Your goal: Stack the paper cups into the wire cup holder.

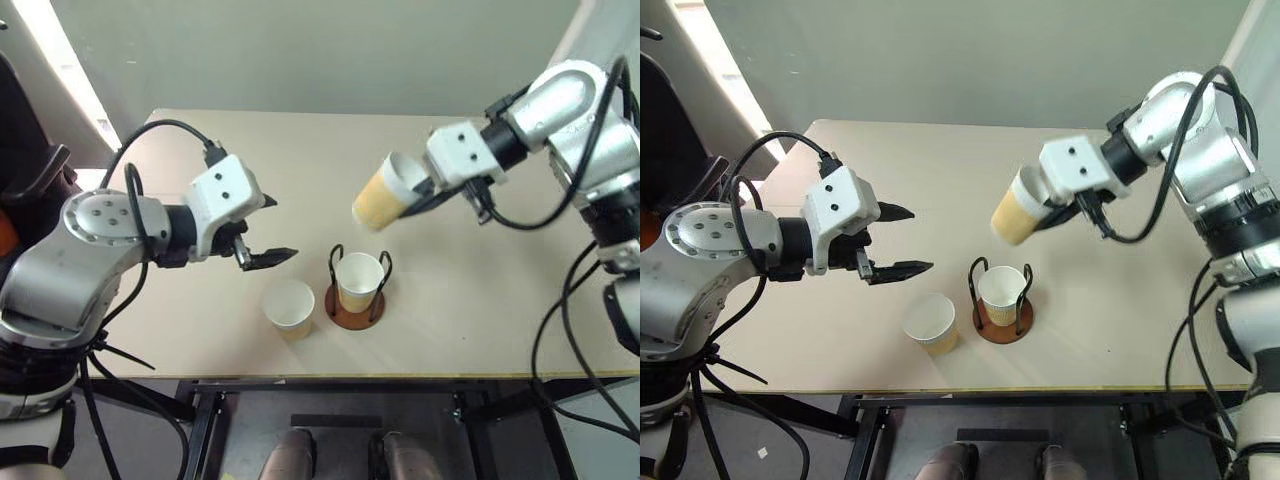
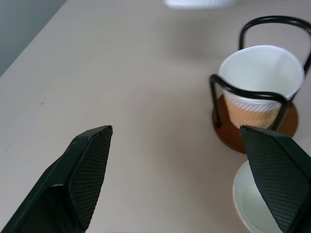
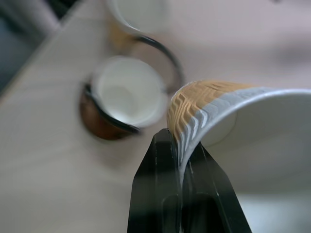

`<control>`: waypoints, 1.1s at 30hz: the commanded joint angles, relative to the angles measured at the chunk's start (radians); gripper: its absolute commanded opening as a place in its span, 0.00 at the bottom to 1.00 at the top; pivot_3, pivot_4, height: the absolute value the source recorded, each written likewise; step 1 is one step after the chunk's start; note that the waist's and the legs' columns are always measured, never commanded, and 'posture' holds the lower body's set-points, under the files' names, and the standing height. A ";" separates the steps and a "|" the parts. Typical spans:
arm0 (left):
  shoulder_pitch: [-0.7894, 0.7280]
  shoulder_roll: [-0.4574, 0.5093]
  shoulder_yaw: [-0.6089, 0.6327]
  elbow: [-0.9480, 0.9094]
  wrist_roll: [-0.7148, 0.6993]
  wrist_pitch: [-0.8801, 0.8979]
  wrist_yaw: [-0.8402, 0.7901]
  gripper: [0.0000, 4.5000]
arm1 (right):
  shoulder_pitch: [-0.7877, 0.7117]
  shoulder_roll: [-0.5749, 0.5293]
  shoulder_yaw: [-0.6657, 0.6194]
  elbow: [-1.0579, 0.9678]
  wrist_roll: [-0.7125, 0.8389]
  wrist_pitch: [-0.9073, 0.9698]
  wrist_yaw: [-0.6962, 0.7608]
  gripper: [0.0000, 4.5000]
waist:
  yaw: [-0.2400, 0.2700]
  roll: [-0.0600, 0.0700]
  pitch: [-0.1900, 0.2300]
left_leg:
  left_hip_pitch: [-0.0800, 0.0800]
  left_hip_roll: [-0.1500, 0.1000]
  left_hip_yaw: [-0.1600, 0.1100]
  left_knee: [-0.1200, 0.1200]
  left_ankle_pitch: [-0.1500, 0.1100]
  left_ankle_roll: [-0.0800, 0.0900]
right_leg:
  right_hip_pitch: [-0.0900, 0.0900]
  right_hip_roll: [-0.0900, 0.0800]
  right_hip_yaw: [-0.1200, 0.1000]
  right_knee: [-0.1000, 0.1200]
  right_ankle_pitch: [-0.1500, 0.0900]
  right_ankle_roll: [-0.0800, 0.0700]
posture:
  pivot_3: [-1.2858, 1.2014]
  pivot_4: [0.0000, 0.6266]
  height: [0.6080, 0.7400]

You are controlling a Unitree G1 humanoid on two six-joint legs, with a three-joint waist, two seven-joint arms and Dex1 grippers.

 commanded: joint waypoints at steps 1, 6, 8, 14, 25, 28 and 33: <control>-0.011 0.022 -0.003 0.010 0.031 -0.051 -0.025 1.00 | 0.008 0.001 0.014 -0.104 0.041 0.037 0.005 0.01 | -0.005 0.000 0.000 | 0.001 0.000 0.000 0.000 0.000 0.004 | 0.000 0.000 0.000 0.001 0.000 0.000 | 0.52 0.24 1.00; -0.019 0.018 -0.007 0.034 0.046 -0.064 -0.028 1.00 | 0.019 0.044 0.026 -0.076 -0.037 0.015 0.005 0.01 | -0.008 0.000 0.000 | 0.002 0.001 -0.001 0.000 0.003 0.006 | 0.000 0.000 0.000 0.004 0.001 0.000 | 0.52 0.24 1.00; -0.013 0.020 -0.004 0.028 0.048 -0.064 -0.034 1.00 | 0.023 0.053 0.030 -0.082 -0.041 0.015 0.005 0.01 | -0.008 0.000 0.000 | 0.002 0.001 -0.001 0.000 0.003 0.006 | 0.000 0.000 0.000 0.003 0.001 0.000 | 0.52 0.24 1.00; -0.002 0.023 -0.009 0.013 0.070 -0.061 -0.029 1.00 | 0.053 0.064 0.042 -0.112 -0.066 0.012 0.005 0.01 | -0.005 0.000 0.000 | 0.000 0.000 -0.001 0.000 0.002 0.008 | 0.000 0.000 0.000 0.001 0.001 0.000 | 0.52 0.24 1.00; 0.012 0.023 -0.003 -0.010 0.077 -0.054 -0.021 1.00 | 0.052 0.065 0.083 -0.114 -0.104 -0.047 0.005 0.01 | -0.005 0.000 0.000 | 0.001 0.000 -0.001 0.001 0.001 0.008 | 0.000 0.000 0.000 0.002 0.001 0.000 | 0.52 0.24 1.00; 0.012 0.022 -0.001 -0.012 0.077 -0.053 -0.021 1.00 | 0.045 0.072 0.085 -0.106 -0.121 -0.065 0.005 0.01 | -0.006 0.000 0.000 | 0.001 0.000 -0.001 0.001 0.001 0.008 | 0.000 0.000 0.000 0.002 0.001 0.000 | 0.52 0.24 1.00; 0.012 0.023 -0.001 -0.013 0.079 -0.054 -0.020 1.00 | 0.035 0.082 0.084 -0.086 -0.153 -0.083 0.005 0.10 | -0.005 0.000 0.000 | 0.001 0.000 -0.001 0.001 0.001 0.008 | 0.000 0.000 -0.001 0.002 0.001 0.000 | 0.52 0.24 1.00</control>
